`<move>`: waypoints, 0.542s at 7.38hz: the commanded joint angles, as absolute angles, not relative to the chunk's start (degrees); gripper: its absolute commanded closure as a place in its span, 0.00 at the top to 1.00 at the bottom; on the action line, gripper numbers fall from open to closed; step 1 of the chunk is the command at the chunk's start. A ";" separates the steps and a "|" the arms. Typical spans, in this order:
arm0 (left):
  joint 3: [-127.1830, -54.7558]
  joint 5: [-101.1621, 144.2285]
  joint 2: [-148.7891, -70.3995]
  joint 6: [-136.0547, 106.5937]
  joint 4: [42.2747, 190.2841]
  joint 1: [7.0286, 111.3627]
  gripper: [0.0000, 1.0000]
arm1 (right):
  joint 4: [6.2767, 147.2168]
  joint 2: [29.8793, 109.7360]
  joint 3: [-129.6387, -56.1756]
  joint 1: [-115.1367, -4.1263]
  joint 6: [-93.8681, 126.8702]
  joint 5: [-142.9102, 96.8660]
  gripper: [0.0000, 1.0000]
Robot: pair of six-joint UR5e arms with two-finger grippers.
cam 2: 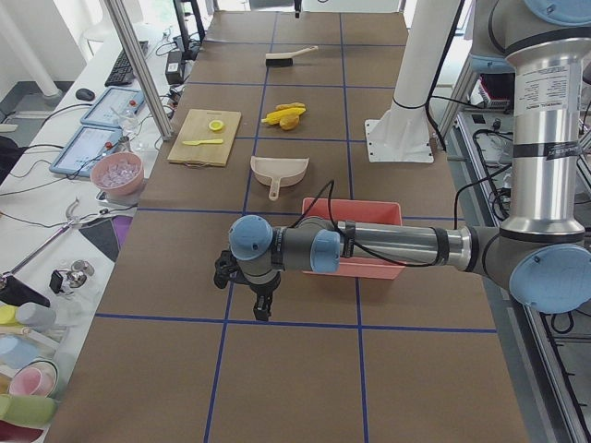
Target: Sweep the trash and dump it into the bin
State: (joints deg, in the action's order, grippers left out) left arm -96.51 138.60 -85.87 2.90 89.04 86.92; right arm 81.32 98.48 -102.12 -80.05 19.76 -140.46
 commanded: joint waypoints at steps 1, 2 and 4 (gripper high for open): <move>-96.50 138.60 -85.87 2.90 89.03 86.92 0.98 | 79.55 97.13 -105.97 -67.99 32.99 -134.26 0.98; -96.59 138.60 -85.87 2.90 89.03 86.92 0.98 | 79.63 97.21 -107.82 -62.37 36.70 -129.68 0.98; -96.68 138.60 -85.87 2.90 88.95 86.92 0.98 | 79.63 97.91 -108.54 -58.54 38.93 -127.35 0.98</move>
